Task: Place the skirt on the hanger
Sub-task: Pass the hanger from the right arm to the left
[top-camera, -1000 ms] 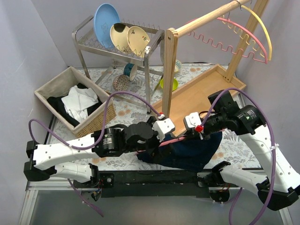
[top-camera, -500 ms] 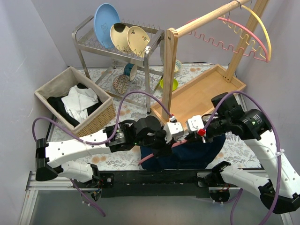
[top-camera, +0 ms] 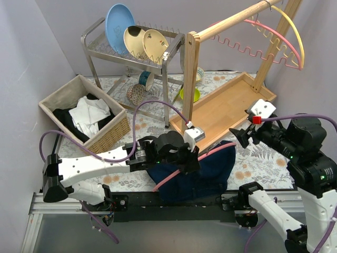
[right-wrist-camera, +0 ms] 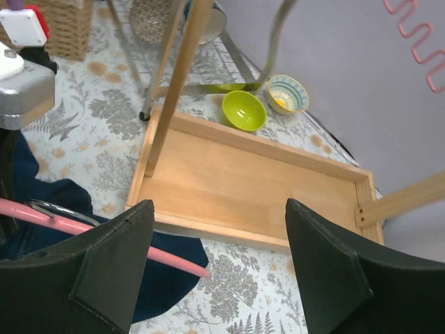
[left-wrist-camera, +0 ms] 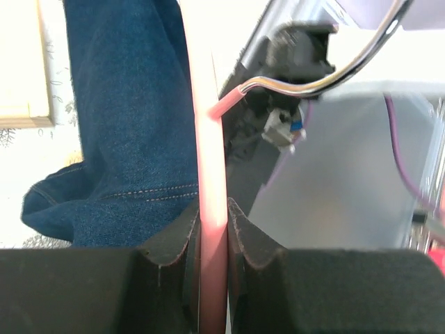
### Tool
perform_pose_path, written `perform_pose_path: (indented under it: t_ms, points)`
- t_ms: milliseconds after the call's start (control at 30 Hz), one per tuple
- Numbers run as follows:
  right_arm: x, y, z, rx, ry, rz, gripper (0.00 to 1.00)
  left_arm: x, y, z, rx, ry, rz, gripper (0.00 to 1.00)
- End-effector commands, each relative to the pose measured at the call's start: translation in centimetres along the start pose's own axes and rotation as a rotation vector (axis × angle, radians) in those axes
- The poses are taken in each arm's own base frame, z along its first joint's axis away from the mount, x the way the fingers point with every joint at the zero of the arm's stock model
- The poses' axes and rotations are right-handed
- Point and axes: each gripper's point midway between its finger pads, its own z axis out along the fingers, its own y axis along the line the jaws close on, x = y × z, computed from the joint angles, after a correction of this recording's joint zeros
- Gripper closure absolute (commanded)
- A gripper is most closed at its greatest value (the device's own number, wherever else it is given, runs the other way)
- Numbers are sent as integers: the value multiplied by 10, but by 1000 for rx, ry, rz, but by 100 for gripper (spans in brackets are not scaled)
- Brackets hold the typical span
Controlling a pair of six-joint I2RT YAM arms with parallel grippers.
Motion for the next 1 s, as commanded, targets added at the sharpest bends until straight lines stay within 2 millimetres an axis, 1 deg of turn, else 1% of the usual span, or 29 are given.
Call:
perform_pose_path:
  t_ms: [0,33,67,100,133,167,200,233,267,333,367,433,467,533,600,633,667,700,733,767,800,833,867,900,933,967]
  points:
    - [0,-22,-7,168,-30,127,18,-79,-27,-5,49,-255,-96,100]
    - [4,-21,-6,170,-24,140,20,-82,-27,2,47,-263,-122,100]
    - [12,-18,-5,172,-12,158,20,-93,-32,1,66,-298,-141,100]
    - [16,-17,-4,176,-7,186,21,-101,-28,4,40,-332,-160,100]
    - [19,-16,-4,180,-2,201,22,-110,-30,7,46,-365,-186,100]
    - [21,-17,-6,195,0,214,23,-114,-29,9,42,-381,-206,100]
    - [22,-17,-7,203,2,227,25,-125,-28,9,25,-418,-223,100]
    - [22,-17,-8,207,-2,242,25,-133,-29,9,27,-447,-243,100]
    - [21,-17,-10,213,-8,248,26,-134,-26,16,13,-452,-260,100]
    - [20,-16,-11,215,-13,272,27,-150,-25,18,-1,-507,-278,100]
    - [19,-15,-11,205,-18,276,28,-152,-19,26,-24,-518,-312,100]
    - [18,-13,-11,198,-22,292,28,-165,-14,27,-60,-576,-342,100]
    - [17,-12,-10,190,-25,297,28,-164,-8,33,-82,-581,-365,100]
    - [16,-10,-10,185,-29,307,28,-179,-4,32,-100,-652,-384,100]
    - [17,-10,-8,184,-29,337,30,-185,-1,36,-107,-688,-397,100]
    - [20,-8,-5,176,-25,347,30,-191,2,36,-114,-724,-408,100]
    - [19,-5,-2,153,-33,365,31,-195,3,36,-119,-746,-417,100]
    - [20,-3,0,143,-34,376,31,-196,7,42,-134,-757,-422,100]
    - [19,-2,2,134,-34,382,32,-202,6,42,-128,-783,-426,100]
    - [16,4,2,98,-40,386,32,-210,8,40,-144,-814,-434,100]
    - [14,7,1,78,-43,390,32,-211,12,50,-164,-817,-439,100]
    - [8,10,-1,58,-53,387,32,-213,13,53,-173,-821,-440,100]
    - [4,17,-3,17,-63,383,33,-225,13,50,-191,-855,-460,100]
    - [5,21,-5,-1,-52,381,33,-227,14,53,-199,-857,-463,100]
    - [4,22,-8,-3,-54,372,32,-225,18,65,-215,-852,-456,100]
    - [10,22,-7,6,-42,369,32,-237,17,60,-222,-888,-469,100]
